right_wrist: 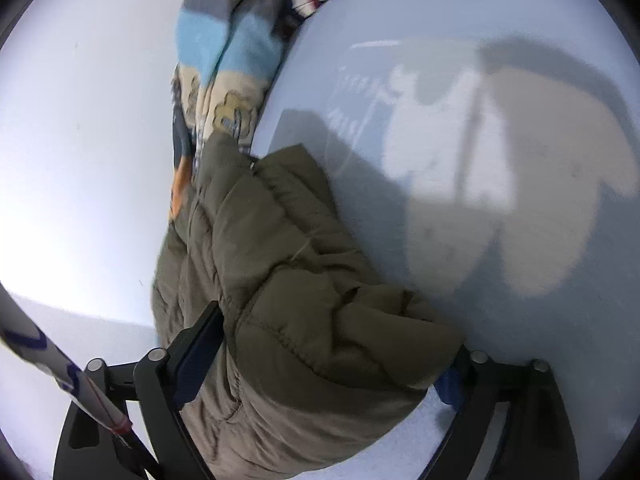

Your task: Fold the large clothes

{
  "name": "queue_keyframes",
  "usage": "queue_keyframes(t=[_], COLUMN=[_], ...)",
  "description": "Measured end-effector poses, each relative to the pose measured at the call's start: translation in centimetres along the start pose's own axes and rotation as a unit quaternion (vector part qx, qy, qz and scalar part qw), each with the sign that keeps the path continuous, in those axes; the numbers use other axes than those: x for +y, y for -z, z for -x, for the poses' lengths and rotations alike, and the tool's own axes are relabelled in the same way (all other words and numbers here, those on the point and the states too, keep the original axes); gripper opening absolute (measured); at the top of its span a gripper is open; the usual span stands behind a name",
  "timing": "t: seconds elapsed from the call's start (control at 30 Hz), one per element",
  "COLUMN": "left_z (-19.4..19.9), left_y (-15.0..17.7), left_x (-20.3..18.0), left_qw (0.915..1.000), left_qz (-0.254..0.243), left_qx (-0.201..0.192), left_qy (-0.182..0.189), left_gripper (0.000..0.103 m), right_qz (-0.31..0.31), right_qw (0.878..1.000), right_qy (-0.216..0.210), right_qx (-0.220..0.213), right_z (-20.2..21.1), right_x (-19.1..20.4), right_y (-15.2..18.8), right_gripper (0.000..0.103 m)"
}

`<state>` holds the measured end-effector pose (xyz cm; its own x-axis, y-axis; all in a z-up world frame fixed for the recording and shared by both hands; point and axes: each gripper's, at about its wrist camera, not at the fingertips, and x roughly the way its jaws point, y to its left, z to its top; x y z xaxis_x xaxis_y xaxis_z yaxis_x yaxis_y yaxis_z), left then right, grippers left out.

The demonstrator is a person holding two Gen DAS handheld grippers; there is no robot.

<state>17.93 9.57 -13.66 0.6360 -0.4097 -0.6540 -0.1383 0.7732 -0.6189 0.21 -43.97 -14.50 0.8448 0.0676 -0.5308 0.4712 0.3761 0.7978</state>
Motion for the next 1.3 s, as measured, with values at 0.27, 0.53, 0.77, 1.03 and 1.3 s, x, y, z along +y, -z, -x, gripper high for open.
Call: queue_keyframes(t=[0.27, 0.53, 0.77, 1.03, 1.3], left_z=[2.5, 6.6, 12.0, 18.9, 21.2], left_y=[1.8, 2.1, 4.4, 8.4, 10.6], left_x=[-6.9, -8.2, -7.8, -5.6, -1.4], left_qw=[0.9687, 0.9647, 0.968, 0.9769, 0.9839], left_qz=[-0.209, -0.23, -0.222, -0.187, -0.134], left_qx=[-0.058, -0.066, -0.064, -0.07, -0.033], left_qy=[-0.12, -0.11, -0.097, -0.077, -0.113], left_gripper=[0.044, 0.043, 0.043, 0.043, 0.058], right_qz=[0.256, 0.355, 0.352, 0.327, 0.258], right_qw=[0.95, 0.908, 0.915, 0.929, 0.955], right_qy=[0.173, 0.214, 0.189, 0.169, 0.148], right_qx=[-0.038, -0.064, -0.058, -0.045, -0.002], right_z=[0.2, 3.6, 8.0, 14.5, 18.7], right_x=[8.1, 12.2, 13.4, 11.7, 6.2], right_y=[2.6, 5.6, 7.3, 10.7, 12.7], right_gripper=[0.043, 0.039, 0.039, 0.039, 0.045])
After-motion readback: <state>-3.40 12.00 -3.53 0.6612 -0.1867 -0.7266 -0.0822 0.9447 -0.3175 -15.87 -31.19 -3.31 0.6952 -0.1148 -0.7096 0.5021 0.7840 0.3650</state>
